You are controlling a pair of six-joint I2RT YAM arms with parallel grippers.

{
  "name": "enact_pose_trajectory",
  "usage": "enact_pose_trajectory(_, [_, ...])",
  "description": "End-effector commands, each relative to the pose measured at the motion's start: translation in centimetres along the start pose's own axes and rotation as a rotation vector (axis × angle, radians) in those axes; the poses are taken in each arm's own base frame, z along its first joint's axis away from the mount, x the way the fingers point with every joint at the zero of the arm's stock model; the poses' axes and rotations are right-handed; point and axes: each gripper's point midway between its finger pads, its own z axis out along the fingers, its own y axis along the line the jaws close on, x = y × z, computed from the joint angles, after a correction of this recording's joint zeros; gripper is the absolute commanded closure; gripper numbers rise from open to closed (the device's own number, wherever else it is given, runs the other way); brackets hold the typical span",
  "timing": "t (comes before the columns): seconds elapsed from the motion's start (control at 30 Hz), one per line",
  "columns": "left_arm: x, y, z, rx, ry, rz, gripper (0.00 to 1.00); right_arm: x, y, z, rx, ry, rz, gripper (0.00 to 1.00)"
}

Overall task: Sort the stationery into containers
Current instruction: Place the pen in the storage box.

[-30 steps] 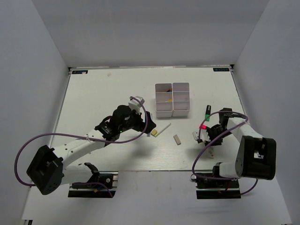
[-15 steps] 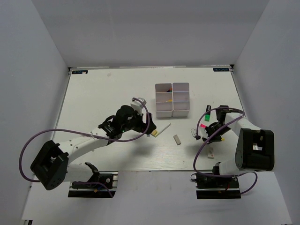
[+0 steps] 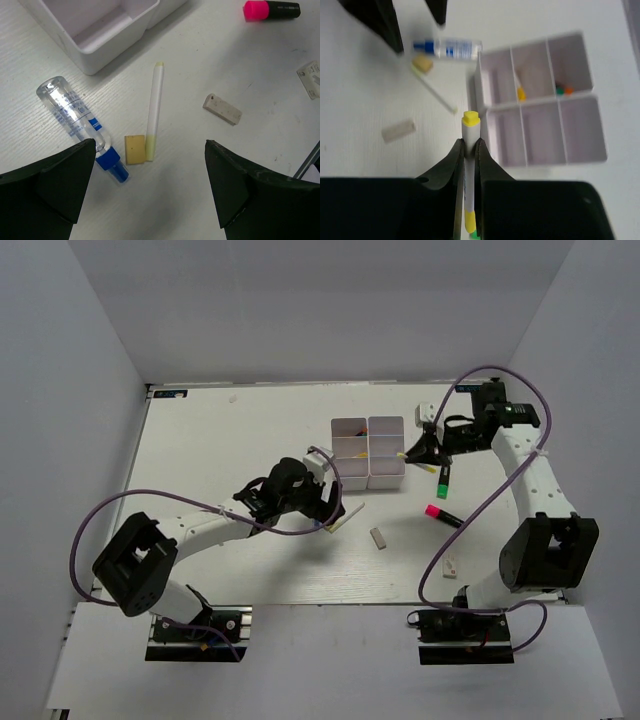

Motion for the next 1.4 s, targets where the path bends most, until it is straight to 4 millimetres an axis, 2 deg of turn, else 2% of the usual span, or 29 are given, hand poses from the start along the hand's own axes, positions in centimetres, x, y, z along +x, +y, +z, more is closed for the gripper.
enact_pose_trajectory(0.0, [-1.7, -1.6, 0.0, 0.050, -0.039, 0.085, 0.00, -7.7, 0.1, 1.1, -0.077, -0.290, 0.134, 1.00])
enact_pose_trajectory(0.03, [-1.2, -1.4, 0.0, 0.048, -0.029, 0.083, 0.00, -9.5, -1.3, 1.5, -0.066, -0.348, 0.078, 1.00])
enact_pose_trajectory(0.07, [-0.7, -1.2, 0.0, 0.045, -0.019, 0.092, 0.00, -10.2, -1.7, 1.9, -0.072, -0.367, 0.073, 1.00])
enact_pose_trajectory(0.1, [-1.1, -1.6, -0.1, 0.048, -0.036, 0.099, 0.00, -11.0, -0.9, 2.8, -0.125, -0.377, 0.202, 1.00])
enact_pose_trajectory(0.13, [-0.6, -1.5, -0.1, 0.045, -0.026, 0.098, 0.00, -12.7, -3.5, 3.1, -0.068, -0.430, 0.038, 1.00])
enact_pose_trajectory(0.2, [-0.3, -1.6, -0.1, 0.045, -0.026, 0.113, 0.00, -12.9, -2.5, 5.0, -0.154, -0.450, 0.261, 1.00])
enact_pose_trajectory(0.27, [-0.3, -1.8, -0.2, 0.045, -0.038, 0.118, 0.00, -15.5, -6.1, 5.0, -0.052, -0.536, 0.039, 1.00])
enact_pose_trajectory(0.3, [-0.3, -1.6, -0.2, 0.035, -0.040, 0.118, 0.00, -15.0, -6.7, 6.2, -0.082, -0.555, 0.136, 1.00])
enact_pose_trajectory(0.33, [-0.2, -1.9, -0.2, 0.033, -0.040, 0.123, 0.00, -15.3, -7.0, 6.5, -0.090, -0.568, 0.130, 1.00])
enact_pose_trajectory(0.37, [-0.3, -1.7, -0.2, 0.024, -0.042, 0.122, 0.00, -16.2, -8.2, 6.5, -0.082, -0.594, 0.097, 1.00])
enact_pose_trajectory(0.4, [-0.2, -2.1, -0.1, 0.032, -0.040, 0.127, 0.00, -15.6, -8.6, 7.5, -0.110, -0.592, 0.163, 1.00])
enact_pose_trajectory(0.5, [0.3, -2.0, -0.1, 0.018, -0.033, 0.121, 0.00, -15.7, -9.5, 8.7, -0.139, -0.624, 0.145, 1.00])
enact_pose_trajectory(0.53, [0.3, -2.0, -0.1, 0.018, -0.033, 0.121, 0.00, -14.3, -9.6, 9.9, -0.169, -0.617, 0.223, 1.00])
enact_pose_trajectory(0.6, [0.8, -2.1, -0.3, 0.014, -0.023, 0.125, 0.00, -14.3, -10.3, 10.1, -0.151, -0.634, 0.188, 1.00])
enact_pose_trajectory(0.63, [0.8, -2.3, -0.3, 0.013, -0.023, 0.130, 0.00, -13.0, -10.6, 11.3, -0.158, -0.625, 0.210, 1.00])
enact_pose_trajectory(0.7, [1.0, -2.0, -0.3, -0.001, -0.017, 0.129, 0.00, -12.9, -10.9, 11.7, -0.157, -0.626, 0.203, 1.00])
enact_pose_trajectory(0.73, [1.1, -2.3, -0.3, 0.006, -0.015, 0.134, 0.00, -11.9, -11.1, 12.5, -0.158, -0.620, 0.214, 1.00])
enact_pose_trajectory(0.93, [1.5, -2.3, 0.2, -0.009, -0.003, 0.127, 0.00, -9.7, -12.7, 14.1, -0.133, -0.603, 0.224, 0.98])
enact_pose_trajectory(0.97, [0.9, -2.5, 0.2, -0.006, -0.015, 0.128, 0.00, -9.5, -12.8, 14.3, -0.132, -0.602, 0.201, 0.95])
enact_pose_trajectory(1.03, [1.4, -2.5, 0.8, -0.012, 0.003, 0.132, 0.00, -8.9, -12.9, 14.8, -0.144, -0.590, 0.212, 0.91])
enact_pose_trajectory(1.07, [0.9, -2.7, 0.8, -0.010, -0.006, 0.132, 0.00, -8.2, -13.1, 15.3, -0.141, -0.583, 0.213, 0.87])
enact_pose_trajectory(1.1, [1.4, -2.5, 1.1, -0.014, 0.009, 0.141, 0.00, -8.0, -13.1, 15.3, -0.141, -0.580, 0.211, 0.81])
enact_pose_trajectory(1.2, [0.9, -2.3, 2.0, -0.025, 0.009, 0.166, 0.00, -7.2, -13.1, 15.7, -0.137, -0.557, 0.187, 0.71])
enact_pose_trajectory(1.27, [0.6, -2.7, 2.6, -0.018, 0.016, 0.183, 0.00, -6.8, -12.9, 15.8, -0.129, -0.535, 0.178, 0.68])
enact_pose_trajectory(1.3, [1.1, -2.3, 3.0, -0.034, 0.036, 0.193, 0.00, -6.6, -12.9, 15.7, -0.123, -0.532, 0.163, 0.66])
enact_pose_trajectory(1.37, [0.6, -2.3, 3.5, -0.044, 0.031, 0.203, 0.00, -6.4, -12.4, 15.7, -0.134, -0.522, 0.184, 0.61])
